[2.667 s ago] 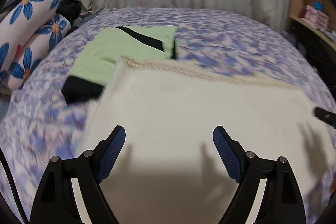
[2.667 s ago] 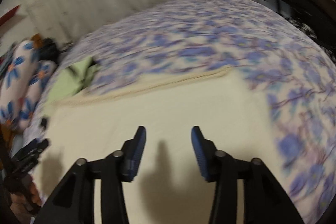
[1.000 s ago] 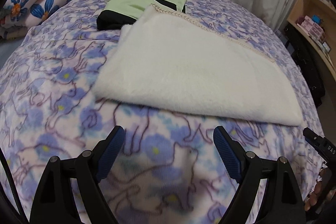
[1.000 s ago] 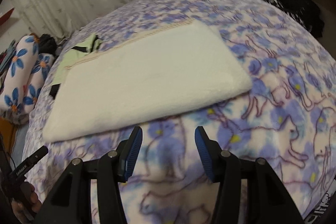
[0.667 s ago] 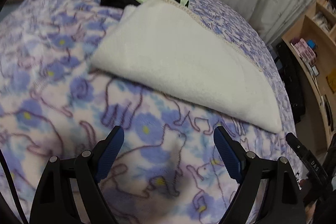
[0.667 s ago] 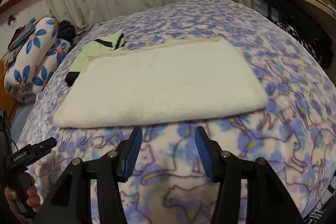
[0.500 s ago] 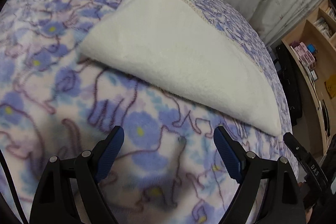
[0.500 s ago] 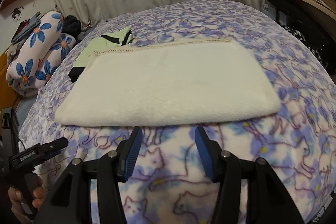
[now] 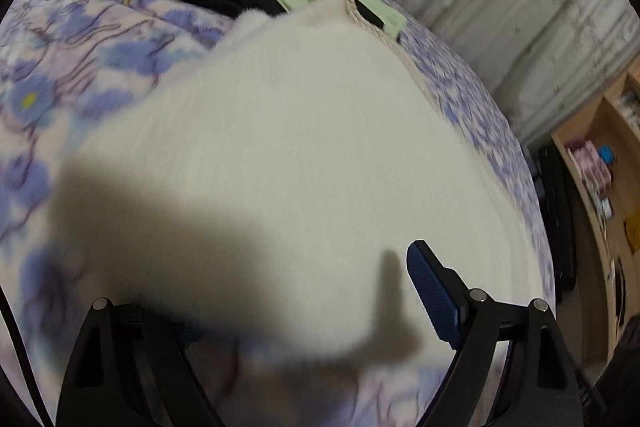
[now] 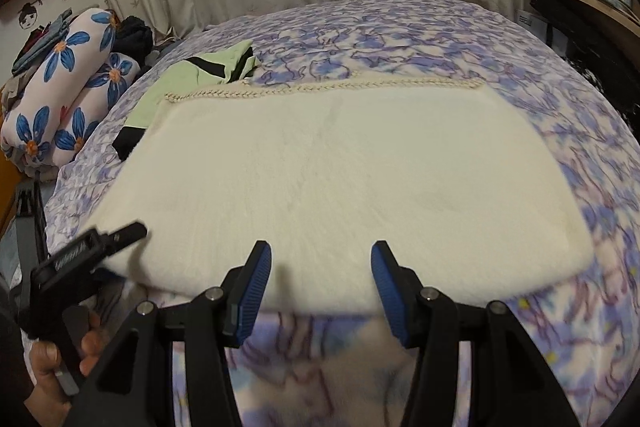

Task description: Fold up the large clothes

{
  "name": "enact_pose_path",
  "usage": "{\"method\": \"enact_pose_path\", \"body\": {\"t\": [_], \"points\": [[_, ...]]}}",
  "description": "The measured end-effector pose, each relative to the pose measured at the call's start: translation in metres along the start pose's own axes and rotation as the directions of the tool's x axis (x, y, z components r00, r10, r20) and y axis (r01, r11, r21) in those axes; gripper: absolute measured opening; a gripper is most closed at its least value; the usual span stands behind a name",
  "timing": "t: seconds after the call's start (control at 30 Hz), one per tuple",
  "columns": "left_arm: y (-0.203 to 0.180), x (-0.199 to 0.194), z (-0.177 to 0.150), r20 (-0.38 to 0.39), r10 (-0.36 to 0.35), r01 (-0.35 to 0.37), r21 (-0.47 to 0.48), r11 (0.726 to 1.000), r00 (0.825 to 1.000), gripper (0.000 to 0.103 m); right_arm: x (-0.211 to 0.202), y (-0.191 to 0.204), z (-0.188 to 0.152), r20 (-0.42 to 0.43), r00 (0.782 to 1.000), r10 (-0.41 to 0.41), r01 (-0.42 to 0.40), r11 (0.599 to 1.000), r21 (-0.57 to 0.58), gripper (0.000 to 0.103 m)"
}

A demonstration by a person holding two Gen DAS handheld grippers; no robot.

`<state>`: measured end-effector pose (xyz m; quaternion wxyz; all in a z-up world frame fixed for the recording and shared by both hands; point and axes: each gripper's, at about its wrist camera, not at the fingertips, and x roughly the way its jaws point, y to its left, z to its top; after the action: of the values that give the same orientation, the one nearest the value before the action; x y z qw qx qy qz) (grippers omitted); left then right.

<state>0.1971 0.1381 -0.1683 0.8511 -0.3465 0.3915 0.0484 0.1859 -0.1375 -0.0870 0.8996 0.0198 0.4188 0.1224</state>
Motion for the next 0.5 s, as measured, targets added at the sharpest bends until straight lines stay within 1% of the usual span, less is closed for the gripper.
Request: {"method": "enact_pose_path", "body": {"t": [0.07, 0.1, 0.13, 0.17, 0.2, 0.23, 0.3, 0.37, 0.43, 0.5], "points": [[0.000, 0.006, 0.009, 0.038, 0.000, 0.001, -0.026, 1.000, 0.999, 0.079, 0.012, 0.006, 0.007, 0.003, 1.000, 0.000, 0.000, 1.000, -0.013, 0.052], [-0.001, 0.008, 0.012, 0.057, 0.008, -0.006, -0.031, 1.000, 0.998, 0.068, 0.018, 0.009, 0.012, 0.005, 1.000, 0.000, 0.000, 1.000, -0.023, 0.052], [-0.001, 0.008, 0.016, 0.071, 0.014, -0.011, -0.032, 0.999, 0.997, 0.053, 0.024, 0.013, 0.016, 0.009, 1.000, -0.001, 0.002, 0.999, -0.040, 0.052], [-0.002, 0.009, 0.018, 0.092, 0.020, -0.018, -0.029, 0.999, 0.996, 0.045, 0.031, 0.018, 0.021, 0.008, 1.000, -0.006, 0.006, 0.998, -0.064, 0.052], [-0.003, 0.008, 0.019, 0.116, 0.024, -0.022, -0.022, 1.000, 0.993, 0.032, 0.036, 0.022, 0.024, 0.008, 1.000, -0.009, 0.009, 0.997, -0.078, 0.052], [-0.005, 0.007, 0.020, 0.131, 0.022, -0.020, -0.013, 1.000, 0.991, 0.027, 0.043, 0.027, 0.027, 0.010, 1.000, -0.007, 0.008, 0.995, -0.099, 0.051], [-0.012, 0.000, 0.020, 0.171, 0.021, -0.026, 0.030, 0.999, 0.985, 0.023, 0.057, 0.034, 0.030, -0.006, 1.000, -0.013, 0.012, 0.992, -0.126, 0.048], [-0.032, -0.012, 0.018, 0.232, 0.038, -0.066, 0.116, 0.991, 0.972, 0.022, 0.075, 0.038, 0.029, -0.047, 0.998, -0.045, 0.037, 0.986, -0.161, 0.049], [-0.056, -0.025, 0.015, 0.287, 0.039, -0.097, 0.191, 0.977, 0.957, 0.021, 0.078, 0.036, 0.026, -0.051, 0.998, -0.037, 0.028, 0.987, -0.157, 0.049], [-0.082, -0.039, 0.014, 0.334, 0.011, -0.102, 0.258, 0.961, 0.942, 0.021, 0.076, 0.030, 0.025, -0.058, 0.998, -0.008, 0.000, 0.991, -0.134, 0.049]]}}
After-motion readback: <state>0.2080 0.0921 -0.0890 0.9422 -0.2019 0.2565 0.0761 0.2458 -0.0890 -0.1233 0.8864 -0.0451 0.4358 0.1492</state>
